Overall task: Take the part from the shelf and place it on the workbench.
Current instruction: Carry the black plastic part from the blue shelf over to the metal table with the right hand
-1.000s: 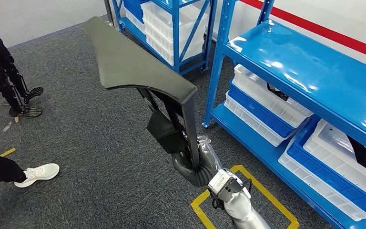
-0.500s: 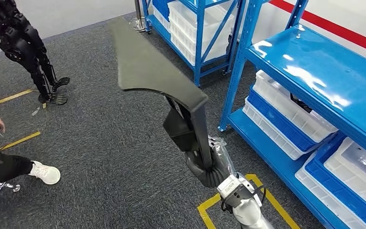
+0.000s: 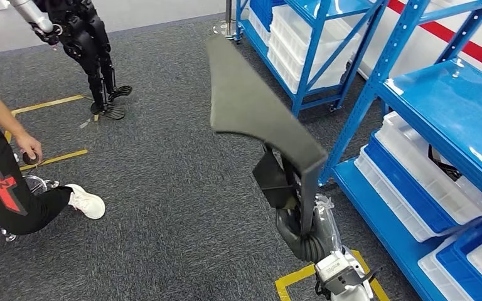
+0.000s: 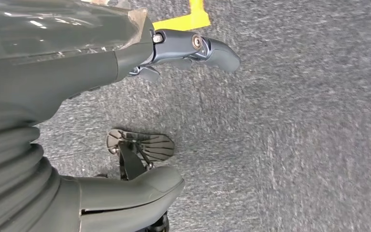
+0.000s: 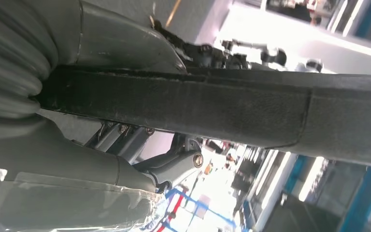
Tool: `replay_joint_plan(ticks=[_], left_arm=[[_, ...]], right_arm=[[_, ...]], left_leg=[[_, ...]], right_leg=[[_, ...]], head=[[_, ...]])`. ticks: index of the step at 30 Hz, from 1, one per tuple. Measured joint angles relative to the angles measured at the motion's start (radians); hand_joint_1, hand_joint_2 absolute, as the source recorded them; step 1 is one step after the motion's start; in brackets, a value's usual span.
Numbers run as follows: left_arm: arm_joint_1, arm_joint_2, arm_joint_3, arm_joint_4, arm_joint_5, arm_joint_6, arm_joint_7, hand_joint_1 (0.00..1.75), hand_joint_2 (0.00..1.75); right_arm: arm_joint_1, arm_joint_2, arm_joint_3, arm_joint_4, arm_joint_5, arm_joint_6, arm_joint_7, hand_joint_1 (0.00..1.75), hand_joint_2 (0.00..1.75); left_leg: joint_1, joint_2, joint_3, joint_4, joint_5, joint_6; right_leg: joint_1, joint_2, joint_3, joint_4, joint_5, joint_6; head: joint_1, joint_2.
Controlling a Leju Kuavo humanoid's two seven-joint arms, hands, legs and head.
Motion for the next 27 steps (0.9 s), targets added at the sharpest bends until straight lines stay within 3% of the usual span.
replay_joint_plan(ticks=[1,2,4,6,9,11,13,15,16,17,18,20,22,24,25,27], left_arm=[[-0.004,0.0,-0.001,0.0,-0.004,0.0,0.011,0.0,1.75],[-0.006,0.0,-0.001,0.0,-0.007,0.0,0.017,0.0,1.75],[-0.01,-0.001,-0.002,0.0,-0.01,0.0,0.027,0.0,1.75],[-0.014,-0.002,-0.007,0.0,-0.025,0.0,0.058,0.0,1.75],[-0.011,-0.004,-0.036,0.0,-0.089,0.0,0.135,0.0,1.75],[-0.005,-0.007,-0.067,0.001,-0.129,-0.001,0.16,0.0,1.75],[0.0,-0.012,-0.091,0.003,-0.142,-0.002,0.165,0.0,1.75],[0.009,-0.015,-0.102,0.005,-0.142,-0.003,0.168,0.0,1.75],[0.016,-0.015,-0.105,0.005,-0.142,-0.003,0.171,0.0,1.75],[0.024,-0.014,-0.106,0.006,-0.14,-0.002,0.176,0.0,1.75],[0.031,-0.014,-0.106,0.006,-0.139,-0.002,0.182,0.0,1.75],[0.037,-0.011,-0.105,0.006,-0.134,-0.003,0.192,0.0,1.75],[0.039,-0.008,-0.105,0.006,-0.13,-0.003,0.196,0.0,1.75],[0.044,-0.006,-0.105,0.006,-0.127,-0.003,0.2,0.0,1.75],[0.048,-0.006,-0.104,0.006,-0.125,-0.003,0.203,0.0,1.75],[0.054,-0.007,-0.103,0.006,-0.117,-0.003,0.217,0.0,1.75]], right_arm=[[0.008,0.0,-0.001,-0.001,0.004,-0.002,-0.004,1.75,1.75],[0.012,-0.001,-0.002,-0.003,0.005,-0.002,-0.007,1.75,1.75],[0.015,-0.001,-0.003,-0.007,0.006,-0.004,-0.012,1.75,1.75],[0.016,0.001,-0.003,-0.01,0.005,-0.01,-0.019,1.75,1.75],[0.015,0.009,-0.004,-0.014,0.002,-0.022,-0.027,1.75,1.75],[0.018,0.017,-0.004,-0.022,0.005,-0.027,-0.027,1.75,1.75],[0.03,0.021,-0.005,-0.032,0.008,-0.028,-0.027,1.75,1.75],[0.043,0.022,-0.005,-0.037,0.001,-0.024,-0.032,1.75,1.75],[0.047,0.021,-0.006,-0.038,-0.005,-0.019,-0.036,1.75,1.75],[0.049,0.021,-0.006,-0.038,-0.011,-0.012,-0.04,1.75,1.75],[0.049,0.021,-0.006,-0.038,-0.016,-0.005,-0.042,1.75,1.75],[0.048,0.022,-0.006,-0.038,-0.021,0.012,-0.043,1.75,1.75],[0.044,0.024,-0.006,-0.037,-0.022,0.029,-0.034,1.75,1.75],[0.038,0.026,-0.005,-0.037,-0.022,0.048,-0.021,1.75,1.75],[0.033,0.027,-0.004,-0.036,-0.022,0.056,-0.014,1.75,1.75],[0.022,0.027,-0.004,-0.032,-0.028,0.07,-0.003,1.75,1.75]], left_leg=[[0.0,-0.014,0.0,0.001,0.0,0.0],[0.0,-0.026,0.001,0.001,0.0,-0.001],[0.001,-0.048,0.002,0.005,-0.003,-0.005],[-0.001,-0.065,-0.001,0.011,-0.008,-0.015],[0.0,-0.078,-0.008,0.01,-0.007,-0.03],[0.001,-0.045,-0.022,0.043,-0.03,-0.039],[0.002,0.007,-0.072,0.148,-0.09,-0.047],[0.006,0.028,-0.134,0.269,-0.141,-0.052],[0.007,0.031,-0.146,0.295,-0.144,-0.052],[0.007,0.034,-0.138,0.279,-0.127,-0.05],[0.007,0.039,-0.11,0.227,-0.098,-0.045],[-0.001,0.076,-0.033,0.088,-0.045,-0.032],[-0.012,0.099,0.002,0.018,-0.03,-0.021],[-0.016,0.079,0.001,0.009,-0.028,-0.013],[-0.014,0.069,0.006,0.002,-0.023,-0.009],[-0.007,0.049,0.017,-0.011,-0.01,-0.001]], right_leg=[[0.0,0.003,-0.011,0.009,0.006,0.006],[-0.001,0.005,-0.001,-0.024,0.029,0.014],[-0.005,0.021,0.056,-0.161,0.093,0.029],[-0.007,0.04,0.097,-0.252,0.131,0.024],[-0.005,0.032,0.104,-0.264,0.14,-0.002],[-0.009,0.018,0.106,-0.268,0.143,-0.016],[-0.007,-0.002,0.107,-0.27,0.141,-0.027],[-0.001,-0.023,0.106,-0.269,0.139,-0.033],[0.002,-0.033,0.106,-0.269,0.138,-0.035],[0.003,-0.042,0.107,-0.269,0.137,-0.035],[0.004,-0.05,0.108,-0.269,0.136,-0.035],[0.008,-0.066,0.111,-0.269,0.134,-0.032],[0.011,-0.083,0.113,-0.269,0.13,-0.025],[0.01,-0.098,0.118,-0.271,0.127,-0.016],[0.01,-0.09,0.118,-0.267,0.123,-0.012],[0.008,-0.046,0.097,-0.213,0.094,-0.01]], head=[[0.0,0.0],[0.0,0.0],[0.0,0.0],[0.001,0.0],[0.0,0.0],[-0.003,0.0],[-0.007,0.0],[-0.009,0.0],[-0.009,0.0],[-0.009,0.0],[-0.009,0.0],[-0.008,0.0],[-0.008,0.0],[-0.008,0.0],[-0.007,0.0],[-0.006,0.0]])
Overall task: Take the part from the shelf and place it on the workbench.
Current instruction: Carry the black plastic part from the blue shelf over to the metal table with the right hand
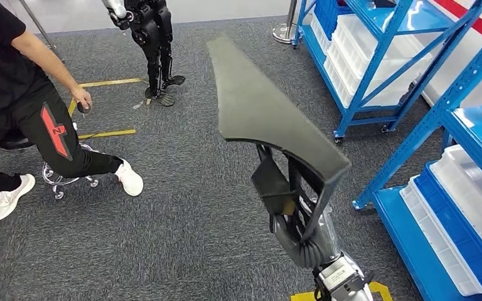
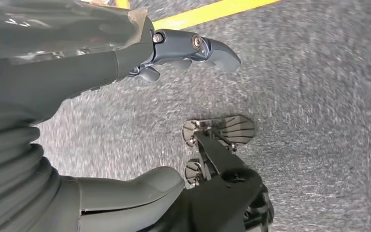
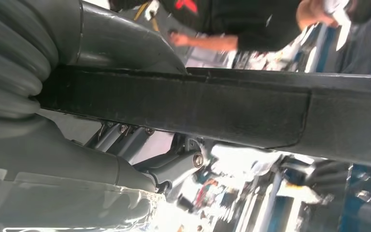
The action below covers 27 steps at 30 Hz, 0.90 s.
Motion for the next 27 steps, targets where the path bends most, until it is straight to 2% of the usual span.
replay_joint_plan(ticks=[1,3,4,5,6,8,9,10,12,13,15,17,18,19,20,21,22,24,26,27], left_arm=[[0.001,-0.001,0.002,0.0,0.004,0.001,0.01,0.0,1.75],[0.001,-0.003,0.005,0.0,0.008,0.002,0.038,0.0,1.75],[0.003,-0.003,0.006,0.001,0.006,0.003,0.052,0.0,1.75],[0.006,-0.003,0.007,0.001,0.002,0.003,0.069,0.0,1.75],[0.009,-0.003,0.007,0.001,-0.004,0.003,0.086,0.0,1.75],[0.015,0.002,0.007,0.001,-0.022,0.003,0.12,0.0,1.75],[0.019,0.006,0.006,0.001,-0.035,0.003,0.136,0.0,1.75],[0.022,0.011,0.004,0.001,-0.047,0.003,0.15,0.0,1.75],[0.033,0.02,0.0,0.001,-0.069,0.003,0.167,0.0,1.75],[0.038,0.024,-0.002,0.001,-0.077,0.003,0.172,0.0,1.75],[0.043,0.029,-0.006,0.002,-0.09,0.002,0.176,0.0,1.75],[0.042,0.031,-0.015,0.002,-0.099,0.002,0.177,0.0,1.75],[0.042,0.031,-0.019,0.002,-0.104,0.001,0.178,0.0,1.75],[0.043,0.031,-0.024,0.002,-0.11,0.001,0.178,0.0,1.75],[0.044,0.031,-0.028,0.002,-0.119,0.0,0.176,0.0,1.75],[0.045,0.031,-0.034,0.002,-0.129,0.0,0.17,0.0,1.75],[0.046,0.031,-0.042,0.003,-0.138,0.0,0.161,0.0,1.75],[0.043,0.031,-0.056,0.003,-0.151,0.0,0.128,0.0,1.75],[0.038,0.029,-0.065,0.003,-0.149,0.0,0.079,0.0,1.75],[0.036,0.027,-0.068,0.003,-0.144,0.0,0.051,0.0,1.75]], right_arm=[[-0.006,0.0,0.0,0.005,-0.004,0.005,0.007,1.75,1.75],[-0.016,-0.001,0.0,0.021,-0.015,0.012,0.019,1.75,1.75],[-0.019,-0.002,0.0,0.03,-0.02,0.012,0.022,1.75,1.75],[-0.02,-0.003,0.0,0.039,-0.026,0.01,0.023,1.75,1.75],[-0.02,-0.004,0.001,0.046,-0.031,0.006,0.024,1.75,1.75],[-0.019,-0.007,0.003,0.057,-0.038,-0.009,0.022,1.75,1.75],[-0.017,-0.009,0.005,0.062,-0.041,-0.02,0.02,1.75,1.75],[-0.012,-0.01,0.007,0.066,-0.043,-0.032,0.019,1.75,1.75],[0.001,-0.012,0.01,0.073,-0.048,-0.056,0.018,1.75,1.75],[0.005,-0.012,0.011,0.075,-0.05,-0.066,0.018,1.75,1.75],[0.014,-0.012,0.017,0.078,-0.053,-0.084,0.018,1.75,1.75],[0.031,-0.013,0.022,0.08,-0.054,-0.095,0.019,1.75,1.75],[0.039,-0.014,0.023,0.081,-0.054,-0.101,0.02,1.75,1.75],[0.046,-0.015,0.024,0.083,-0.053,-0.107,0.024,1.75,1.75],[0.053,-0.016,0.025,0.085,-0.052,-0.115,0.03,1.75,1.75],[0.06,-0.016,0.027,0.086,-0.051,-0.124,0.038,1.75,1.75],[0.068,-0.016,0.03,0.086,-0.051,-0.133,0.046,1.75,1.75],[0.083,-0.018,0.036,0.087,-0.05,-0.147,0.058,1.75,1.75],[0.086,-0.021,0.043,0.088,-0.044,-0.148,0.071,1.75,1.75],[0.082,-0.023,0.047,0.09,-0.037,-0.143,0.079,1.75,1.75]], left_leg=[[0.002,-0.01,0.002,-0.003,0.003,0.002],[0.003,-0.035,-0.001,-0.002,0.005,0.004],[0.004,-0.048,-0.001,-0.002,0.005,0.004],[0.005,-0.062,-0.001,-0.001,0.005,0.003],[0.007,-0.076,0.001,0.0,0.004,0.0],[0.008,-0.102,0.0,0.007,0.0,-0.01],[0.008,-0.113,-0.002,0.011,-0.003,-0.016],[0.007,-0.122,-0.006,0.014,-0.005,-0.022],[0.009,-0.136,-0.011,0.014,-0.006,-0.032],[0.012,-0.133,-0.013,0.016,-0.008,-0.036],[0.014,-0.088,-0.035,0.061,-0.035,-0.045],[0.014,-0.034,-0.094,0.178,-0.095,-0.051],[0.016,-0.023,-0.129,0.244,-0.121,-0.052],[0.016,-0.019,-0.153,0.289,-0.133,-0.053],[0.016,-0.017,-0.162,0.302,-0.127,-0.052],[0.016,-0.014,-0.15,0.274,-0.102,-0.049],[0.015,-0.006,-0.12,0.215,-0.068,-0.043],[0.007,0.03,-0.053,0.087,-0.018,-0.031],[-0.003,0.046,-0.029,0.036,-0.01,-0.024],[-0.006,0.037,-0.029,0.033,-0.01,-0.022]], right_leg=[[-0.003,0.026,-0.028,0.058,-0.027,-0.002],[-0.007,0.044,-0.096,0.194,-0.081,-0.004],[-0.01,0.045,-0.116,0.232,-0.09,0.001],[-0.013,0.046,-0.117,0.231,-0.082,0.01],[-0.017,0.049,-0.096,0.185,-0.057,0.022],[-0.026,0.079,-0.03,0.041,0.002,0.044],[-0.029,0.094,-0.004,-0.015,0.022,0.045],[-0.029,0.104,0.009,-0.043,0.031,0.041],[-0.025,0.096,0.015,-0.05,0.033,0.022],[-0.026,0.09,0.016,-0.051,0.035,0.015],[-0.027,0.074,0.018,-0.054,0.036,0.001],[-0.023,0.052,0.022,-0.055,0.032,-0.009],[-0.019,0.04,0.023,-0.055,0.029,-0.013],[-0.017,0.028,0.025,-0.055,0.027,-0.016],[-0.015,0.017,0.027,-0.055,0.025,-0.019],[-0.013,0.007,0.031,-0.055,0.022,-0.02],[-0.012,-0.003,0.035,-0.055,0.019,-0.021],[-0.006,-0.02,0.042,-0.055,0.012,-0.016],[-0.001,-0.035,0.046,-0.055,0.006,-0.008],[0.0,-0.043,0.048,-0.056,0.004,-0.004]], head=[[0.001,0.0],[0.003,0.0],[0.003,0.0],[0.003,0.0],[0.003,0.0],[0.004,0.0],[0.004,0.0],[0.004,0.0],[0.004,0.0],[0.004,0.0],[0.001,0.0],[-0.003,0.0],[-0.004,0.0],[-0.004,0.0],[-0.004,0.0],[-0.004,0.0],[-0.004,0.0],[-0.004,0.0],[-0.003,0.0],[-0.003,0.0]])
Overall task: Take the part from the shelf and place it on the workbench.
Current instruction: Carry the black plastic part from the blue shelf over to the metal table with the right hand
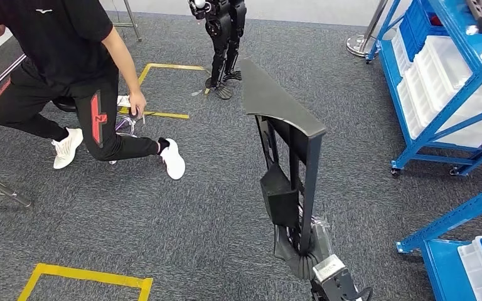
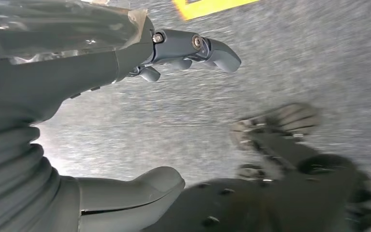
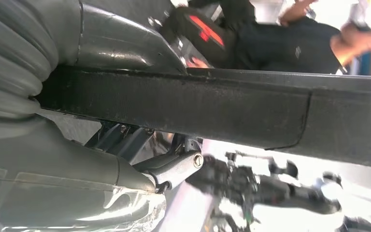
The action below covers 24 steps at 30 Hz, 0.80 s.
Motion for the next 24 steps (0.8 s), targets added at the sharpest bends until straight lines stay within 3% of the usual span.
replay_joint_plan(ticks=[1,3,5,7,8,9,11,12,13,15,16,18,20,22,23,24], left_arm=[[-0.001,-0.002,-0.001,0.0,0.007,0.0,-0.026,0.0,1.75],[-0.003,-0.006,-0.002,0.0,0.023,0.0,-0.065,0.0,1.75],[-0.011,-0.01,-0.001,0.0,0.038,0.001,-0.089,0.0,1.75],[-0.016,-0.012,0.003,0.0,0.055,0.002,-0.105,0.0,1.75],[-0.016,-0.014,0.008,0.0,0.063,0.002,-0.111,0.0,1.75],[-0.016,-0.016,0.014,0.0,0.072,0.002,-0.115,0.0,1.75],[-0.016,-0.02,0.026,0.0,0.085,0.002,-0.12,0.0,1.75],[-0.015,-0.021,0.032,0.0,0.089,0.002,-0.12,0.0,1.75],[-0.015,-0.021,0.038,0.0,0.09,0.002,-0.118,0.0,1.75],[-0.009,-0.02,0.049,0.0,0.091,0.002,-0.11,0.0,1.75],[-0.005,-0.02,0.054,0.0,0.092,0.002,-0.106,0.0,1.75],[0.002,-0.02,0.06,0.0,0.092,0.0,-0.103,0.0,1.75],[0.001,-0.021,0.065,0.0,0.092,-0.001,-0.102,0.0,1.75],[0.0,-0.022,0.069,0.0,0.093,-0.001,-0.102,0.0,1.75],[0.001,-0.022,0.071,0.0,0.093,-0.001,-0.102,0.0,1.75],[0.003,-0.023,0.072,0.0,0.093,-0.001,-0.102,0.0,1.75]], right_arm=[[-0.006,-0.002,0.004,0.002,0.007,0.008,0.008,1.75,1.75],[-0.021,-0.004,0.011,0.008,0.023,0.029,0.018,1.75,1.75],[-0.038,-0.005,0.016,0.019,0.035,0.056,0.021,1.75,1.75],[-0.06,-0.005,0.019,0.039,0.045,0.09,0.02,1.75,1.75],[-0.072,-0.005,0.02,0.049,0.049,0.106,0.017,1.75,1.75],[-0.085,-0.005,0.023,0.059,0.051,0.122,0.012,1.75,1.75],[-0.108,-0.004,0.029,0.07,0.053,0.142,-0.006,1.75,1.75],[-0.119,-0.005,0.032,0.073,0.05,0.147,-0.017,1.75,1.75],[-0.128,-0.006,0.034,0.076,0.045,0.149,-0.031,1.75,1.75],[-0.139,-0.008,0.036,0.079,0.032,0.15,-0.054,1.75,1.75],[-0.142,-0.01,0.037,0.079,0.026,0.15,-0.063,1.75,1.75],[-0.146,-0.012,0.041,0.08,0.021,0.15,-0.07,1.75,1.75],[-0.148,-0.014,0.043,0.08,0.02,0.15,-0.074,1.75,1.75],[-0.147,-0.016,0.045,0.082,0.02,0.15,-0.075,1.75,1.75],[-0.147,-0.017,0.046,0.083,0.02,0.15,-0.075,1.75,1.75],[-0.147,-0.017,0.047,0.084,0.02,0.15,-0.075,1.75,1.75]], left_leg=[[0.003,-0.009,0.003,-0.006,0.003,0.003],[0.008,-0.028,0.014,-0.021,0.012,0.013],[0.012,-0.047,0.019,-0.028,0.017,0.019],[0.012,-0.071,0.018,-0.027,0.018,0.021],[0.013,-0.084,0.017,-0.027,0.018,0.021],[0.014,-0.097,0.018,-0.026,0.018,0.02],[0.017,-0.123,0.018,-0.019,0.015,0.013],[0.017,-0.135,0.016,-0.014,0.012,0.007],[0.016,-0.144,0.013,-0.009,0.01,0.001],[0.015,-0.158,0.006,-0.005,0.009,-0.011],[0.017,-0.16,0.004,-0.005,0.009,-0.015],[0.019,-0.126,-0.009,0.02,-0.008,-0.023],[0.02,-0.076,-0.056,0.119,-0.062,-0.03],[0.023,-0.058,-0.123,0.248,-0.114,-0.035],[0.023,-0.056,-0.141,0.28,-0.118,-0.036],[0.023,-0.053,-0.14,0.274,-0.103,-0.035]], right_leg=[[0.0,-0.002,0.001,0.001,-0.003,0.005],[-0.001,0.028,-0.01,0.034,-0.021,0.01],[-0.005,0.072,-0.06,0.139,-0.068,0.006],[-0.009,0.086,-0.126,0.261,-0.109,0.007],[-0.011,0.087,-0.141,0.282,-0.109,0.013],[-0.014,0.089,-0.136,0.264,-0.092,0.023],[-0.026,0.108,-0.081,0.134,-0.03,0.047],[-0.028,0.121,-0.055,0.072,-0.005,0.052],[-0.029,0.13,-0.037,0.032,0.01,0.05],[-0.025,0.128,-0.029,0.016,0.016,0.034],[-0.027,0.121,-0.027,0.016,0.018,0.026],[-0.029,0.107,-0.024,0.014,0.021,0.011],[-0.026,0.089,-0.022,0.012,0.02,-0.001],[-0.021,0.068,-0.022,0.012,0.016,-0.008],[-0.02,0.057,-0.021,0.013,0.015,-0.01],[-0.019,0.047,-0.02,0.013,0.013,-0.011]], head=[[0.0,0.0],[0.001,0.0],[0.003,0.0],[0.004,0.0],[0.004,0.0],[0.005,0.0],[0.005,0.0],[0.005,0.0],[0.005,0.0],[0.005,0.0],[0.005,0.0],[0.003,0.0],[0.0,0.0],[-0.001,0.0],[-0.001,0.0],[-0.001,0.0]])
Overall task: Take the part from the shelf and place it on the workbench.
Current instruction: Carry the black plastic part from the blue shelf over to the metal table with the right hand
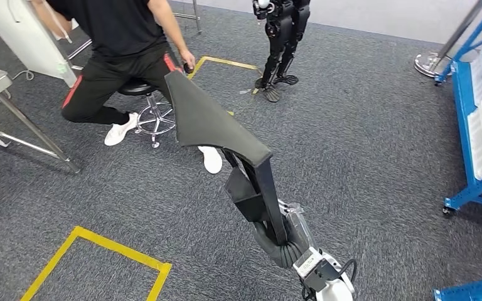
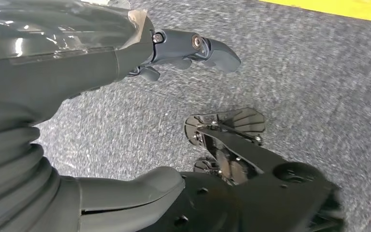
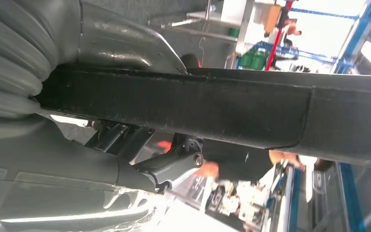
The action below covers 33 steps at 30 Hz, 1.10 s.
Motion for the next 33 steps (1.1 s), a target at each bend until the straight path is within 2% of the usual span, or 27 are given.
replay_joint_plan(ticks=[1,3,4,5,7,8,9,10,12,13,14,15,16,18,19,20,21,23,24,25,27,28,29,30,31,32,33], left_arm=[[0.001,0.0,0.001,0.0,0.0,0.0,0.0,0.0,1.75],[-0.001,0.0,0.002,0.0,0.0,0.0,0.005,0.0,1.75],[-0.003,0.001,0.003,0.0,0.001,0.0,0.013,0.0,1.75],[-0.006,0.001,0.004,0.0,0.003,0.0,0.027,0.0,1.75],[-0.008,0.003,0.013,0.0,0.01,0.0,0.061,0.0,1.75],[-0.008,0.004,0.02,-0.001,0.014,0.0,0.072,0.0,1.75],[-0.008,0.006,0.025,-0.001,0.019,0.0,0.074,0.0,1.75],[-0.01,0.009,0.031,-0.002,0.024,0.0,0.068,0.0,1.75],[-0.015,0.017,0.041,-0.005,0.035,0.0,0.05,0.0,1.75],[-0.017,0.021,0.047,-0.007,0.043,0.0,0.043,0.0,1.75],[-0.017,0.025,0.055,-0.008,0.053,0.001,0.04,0.0,1.75],[-0.017,0.029,0.064,-0.008,0.063,0.001,0.041,0.0,1.75],[-0.017,0.031,0.073,-0.008,0.071,0.002,0.045,0.0,1.75],[-0.018,0.035,0.089,-0.009,0.086,0.003,0.048,0.0,1.75],[-0.02,0.037,0.096,-0.009,0.093,0.003,0.038,0.0,1.75],[-0.021,0.038,0.102,-0.01,0.097,0.003,0.021,0.0,1.75],[-0.022,0.039,0.107,-0.01,0.097,0.003,0.004,0.0,1.75],[-0.023,0.041,0.109,-0.01,0.087,0.001,-0.015,0.0,1.75],[-0.023,0.042,0.11,-0.01,0.079,-0.002,-0.014,0.0,1.75],[-0.024,0.043,0.11,-0.01,0.072,-0.004,-0.008,0.0,1.75],[-0.029,0.042,0.109,-0.01,0.053,-0.008,0.016,0.0,1.75],[-0.031,0.04,0.106,-0.01,0.043,-0.008,0.031,0.0,1.75],[-0.031,0.039,0.104,-0.009,0.035,-0.008,0.044,0.0,1.75],[-0.031,0.037,0.101,-0.009,0.03,-0.009,0.053,0.0,1.75],[-0.03,0.035,0.1,-0.009,0.029,-0.009,0.057,0.0,1.75],[-0.03,0.034,0.099,-0.008,0.028,-0.008,0.057,0.0,1.75],[-0.031,0.034,0.099,-0.008,0.028,-0.008,0.057,0.0,1.75]], right_arm=[[0.0,0.0,0.001,0.0,0.0,0.0,0.0,1.75,1.75],[-0.001,-0.001,0.001,0.001,-0.002,0.0,-0.003,1.75,1.75],[-0.002,-0.001,0.001,0.001,-0.008,-0.001,-0.009,1.75,1.75],[-0.002,-0.001,0.002,0.001,-0.017,-0.001,-0.018,1.75,1.75],[-0.008,0.001,0.005,0.0,-0.042,-0.002,-0.039,1.75,1.75],[-0.013,0.002,0.009,-0.001,-0.052,-0.005,-0.048,1.75,1.75],[-0.018,0.004,0.014,-0.003,-0.06,-0.01,-0.054,1.75,1.75],[-0.022,0.004,0.02,-0.007,-0.067,-0.018,-0.058,1.75,1.75],[-0.024,-0.001,0.031,-0.016,-0.076,-0.041,-0.066,1.75,1.75],[-0.024,-0.004,0.036,-0.021,-0.081,-0.052,-0.068,1.75,1.75],[-0.025,-0.006,0.04,-0.025,-0.085,-0.062,-0.071,1.75,1.75],[-0.027,-0.008,0.043,-0.03,-0.089,-0.068,-0.072,1.75,1.75],[-0.033,-0.01,0.045,-0.035,-0.092,-0.073,-0.074,1.75,1.75],[-0.051,-0.01,0.05,-0.042,-0.099,-0.078,-0.074,1.75,1.75],[-0.062,-0.01,0.052,-0.044,-0.103,-0.079,-0.073,1.75,1.75],[-0.072,-0.01,0.053,-0.046,-0.106,-0.079,-0.07,1.75,1.75],[-0.082,-0.009,0.054,-0.047,-0.108,-0.08,-0.065,1.75,1.75],[-0.098,-0.006,0.055,-0.051,-0.101,-0.081,-0.045,1.75,1.75],[-0.103,-0.003,0.056,-0.055,-0.093,-0.082,-0.034,1.75,1.75],[-0.106,0.001,0.058,-0.059,-0.084,-0.085,-0.025,1.75,1.75],[-0.103,0.005,0.06,-0.067,-0.066,-0.094,-0.016,1.75,1.75],[-0.099,0.006,0.061,-0.069,-0.058,-0.099,-0.015,1.75,1.75],[-0.095,0.005,0.061,-0.07,-0.053,-0.103,-0.016,1.75,1.75],[-0.091,0.005,0.061,-0.071,-0.049,-0.106,-0.017,1.75,1.75],[-0.089,0.005,0.061,-0.071,-0.047,-0.107,-0.019,1.75,1.75],[-0.089,0.005,0.061,-0.072,-0.046,-0.108,-0.021,1.75,1.75],[-0.09,0.005,0.061,-0.073,-0.045,-0.109,-0.022,1.75,1.75]], left_leg=[[0.0,0.005,0.022,-0.046,0.03,0.003],[-0.006,0.04,0.094,-0.184,0.09,0.013],[-0.011,0.055,0.119,-0.234,0.105,0.018],[-0.016,0.064,0.131,-0.26,0.109,0.023],[-0.022,0.047,0.13,-0.268,0.106,0.03],[-0.02,0.037,0.134,-0.274,0.109,0.035],[-0.018,0.028,0.139,-0.28,0.113,0.041],[-0.014,0.018,0.143,-0.286,0.118,0.048],[-0.01,-0.005,0.146,-0.29,0.122,0.055],[-0.01,-0.018,0.145,-0.29,0.122,0.056],[-0.01,-0.032,0.146,-0.289,0.122,0.056],[-0.009,-0.045,0.146,-0.289,0.122,0.056],[-0.009,-0.057,0.147,-0.288,0.121,0.054],[-0.009,-0.08,0.147,-0.282,0.118,0.047],[-0.011,-0.091,0.145,-0.278,0.116,0.041],[-0.011,-0.1,0.142,-0.275,0.115,0.035],[-0.012,-0.107,0.138,-0.274,0.116,0.028],[-0.007,-0.113,0.132,-0.273,0.117,0.017],[-0.005,-0.098,0.127,-0.264,0.111,0.012],[-0.004,-0.074,0.115,-0.238,0.094,0.008],[-0.003,-0.02,0.062,-0.126,0.033,0.0],[-0.001,-0.008,0.028,-0.058,0.002,-0.004],[0.001,-0.003,0.002,-0.009,-0.014,-0.006],[0.002,0.0,-0.007,0.009,-0.013,-0.007],[0.002,0.003,0.005,-0.014,0.007,-0.006],[0.002,0.012,0.037,-0.073,0.039,-0.003],[0.0,0.031,0.077,-0.145,0.068,0.002]], right_leg=[[0.0,-0.009,0.002,0.0,-0.002,0.0],[0.005,-0.025,0.008,0.0,-0.007,0.003],[0.008,-0.032,0.01,0.0,-0.01,0.007],[0.01,-0.04,0.011,0.0,-0.013,0.011],[0.013,-0.057,0.015,-0.003,-0.017,0.021],[0.013,-0.054,0.016,0.0,-0.02,0.025],[0.012,-0.038,0.012,0.014,-0.029,0.029],[0.012,-0.015,-0.002,0.047,-0.045,0.03],[0.009,0.028,-0.062,0.165,-0.093,0.027],[0.008,0.035,-0.096,0.227,-0.112,0.027],[0.006,0.037,-0.12,0.266,-0.119,0.031],[0.005,0.039,-0.128,0.271,-0.11,0.038],[0.003,0.041,-0.117,0.236,-0.085,0.048],[-0.005,0.068,-0.066,0.105,-0.024,0.067],[-0.008,0.082,-0.044,0.052,-0.003,0.066],[-0.008,0.091,-0.031,0.022,0.008,0.06],[-0.006,0.092,-0.027,0.013,0.011,0.05],[-0.005,0.077,-0.025,0.01,0.016,0.03],[-0.006,0.069,-0.024,0.008,0.018,0.023],[-0.008,0.061,-0.023,0.006,0.02,0.015],[-0.005,0.04,-0.022,0.005,0.019,0.003],[-0.002,0.028,-0.023,0.005,0.018,-0.002],[-0.001,0.016,-0.023,0.005,0.017,-0.003],[0.0,0.005,-0.023,0.005,0.016,-0.004],[0.0,-0.006,-0.023,0.005,0.015,-0.004],[0.001,-0.015,-0.022,0.005,0.014,-0.003],[0.001,-0.023,-0.02,0.005,0.013,-0.001]], head=[[0.0,0.0],[0.0,0.0],[0.001,0.0],[0.001,0.0],[0.002,0.0],[0.002,0.0],[0.002,0.0],[0.003,0.0],[0.004,0.0],[0.005,0.0],[0.005,0.0],[0.005,0.0],[0.005,0.0],[0.005,0.0],[0.005,0.0],[0.005,0.0],[0.005,0.0],[0.004,0.0],[0.004,0.0],[0.002,0.0],[-0.001,0.0],[-0.002,0.0],[-0.002,0.0],[-0.002,0.0],[-0.002,0.0],[-0.002,0.0],[-0.002,0.0]])
